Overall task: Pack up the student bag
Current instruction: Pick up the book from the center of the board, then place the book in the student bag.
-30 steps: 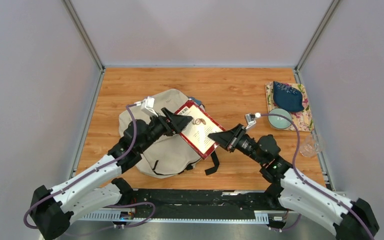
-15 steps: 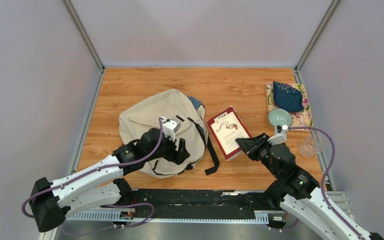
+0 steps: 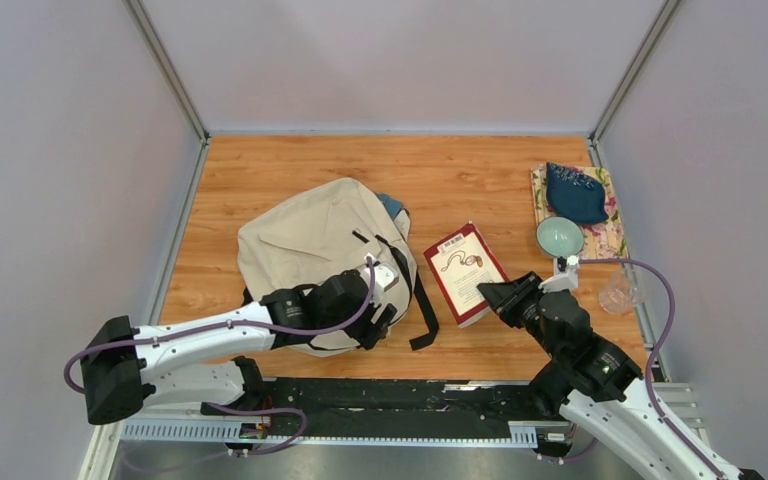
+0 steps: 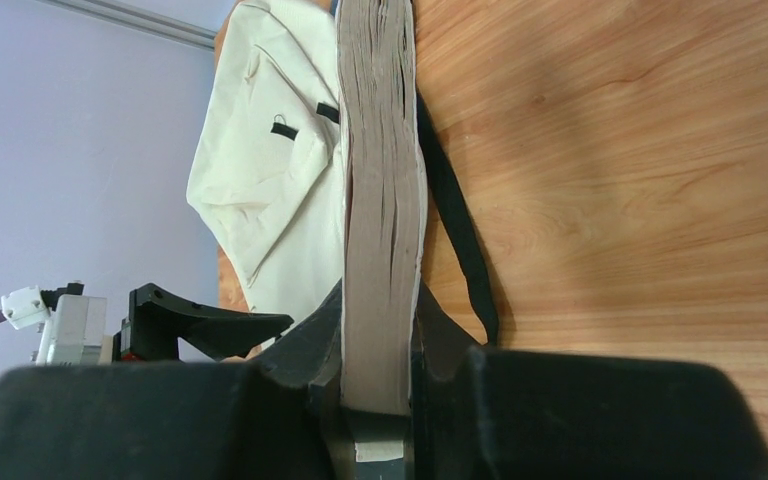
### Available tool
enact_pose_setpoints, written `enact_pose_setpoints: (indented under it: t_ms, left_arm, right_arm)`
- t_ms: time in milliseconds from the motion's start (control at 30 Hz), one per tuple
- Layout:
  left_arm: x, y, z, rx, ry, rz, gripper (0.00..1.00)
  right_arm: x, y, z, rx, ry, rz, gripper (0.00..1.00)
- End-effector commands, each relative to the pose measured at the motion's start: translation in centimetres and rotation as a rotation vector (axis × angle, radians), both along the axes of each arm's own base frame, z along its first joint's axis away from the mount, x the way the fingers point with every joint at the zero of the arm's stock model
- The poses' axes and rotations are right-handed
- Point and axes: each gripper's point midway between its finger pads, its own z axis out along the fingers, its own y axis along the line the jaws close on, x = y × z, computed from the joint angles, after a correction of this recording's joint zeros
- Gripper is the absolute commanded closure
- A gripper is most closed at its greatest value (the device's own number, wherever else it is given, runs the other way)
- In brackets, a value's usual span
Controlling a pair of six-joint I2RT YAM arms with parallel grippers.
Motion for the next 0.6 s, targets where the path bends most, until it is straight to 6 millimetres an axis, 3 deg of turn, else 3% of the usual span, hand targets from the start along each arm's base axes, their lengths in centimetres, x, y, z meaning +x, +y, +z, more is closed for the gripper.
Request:
enact_pose_setpoints:
  t_ms: [0,333,567]
  left_arm:
    - [0.9,-0.1,1.0,0.024,-0.054,0.002,0.19]
    - [1.0,-0.1,-0.7,0.081,-0.023,0.01,0.25]
    - [1.4,-0.3,-1.1,0.083,-0.019,0.044,0.37]
  right_arm:
    - [0.5,0.1,2.2,0.07,-0.056,-0.023,1.0]
    - [0.6,0.4,1.6,0.061,-0.033,-0.018,1.0]
    - [0.5,0.5,1.5,0.063,-0.03,-0.011,1.0]
